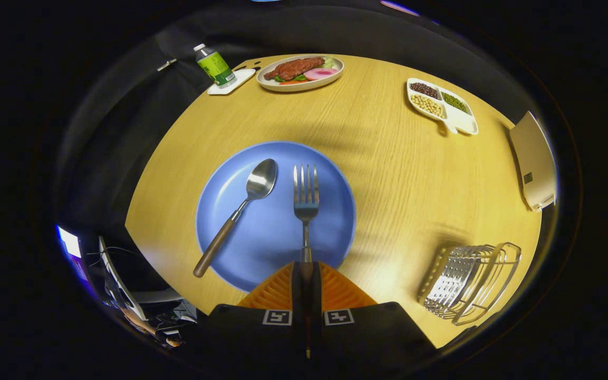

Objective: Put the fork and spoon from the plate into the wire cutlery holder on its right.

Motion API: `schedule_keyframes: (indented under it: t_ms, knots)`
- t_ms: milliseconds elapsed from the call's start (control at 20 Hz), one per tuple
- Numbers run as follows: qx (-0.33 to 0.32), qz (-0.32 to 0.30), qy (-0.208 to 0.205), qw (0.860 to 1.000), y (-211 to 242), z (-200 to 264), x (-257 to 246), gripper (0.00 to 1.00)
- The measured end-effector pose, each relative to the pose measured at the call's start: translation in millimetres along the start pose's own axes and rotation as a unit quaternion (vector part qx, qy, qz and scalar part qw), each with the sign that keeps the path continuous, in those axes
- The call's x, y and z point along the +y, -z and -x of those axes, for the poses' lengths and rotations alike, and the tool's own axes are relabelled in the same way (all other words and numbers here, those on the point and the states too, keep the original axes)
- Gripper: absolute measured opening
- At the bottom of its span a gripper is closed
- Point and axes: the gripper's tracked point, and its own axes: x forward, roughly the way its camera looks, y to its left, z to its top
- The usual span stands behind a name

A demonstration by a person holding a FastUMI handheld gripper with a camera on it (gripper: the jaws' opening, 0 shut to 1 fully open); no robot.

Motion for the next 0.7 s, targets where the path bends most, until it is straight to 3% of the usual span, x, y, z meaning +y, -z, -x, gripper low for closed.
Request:
schedule_keyframes:
  t_ms: [150, 400, 700]
  knots:
    - [-0.007, 0.005, -0.018, 1.000, 1.7, 45.1, -11.0, 0.08]
    - [0.013, 0.019, -0.009, 1.000, 16.1, 113.9, -63.8, 0.07]
    - [0.071, 0.032, 0.020, 0.997, 41.7, 145.0, -126.1, 0.07]
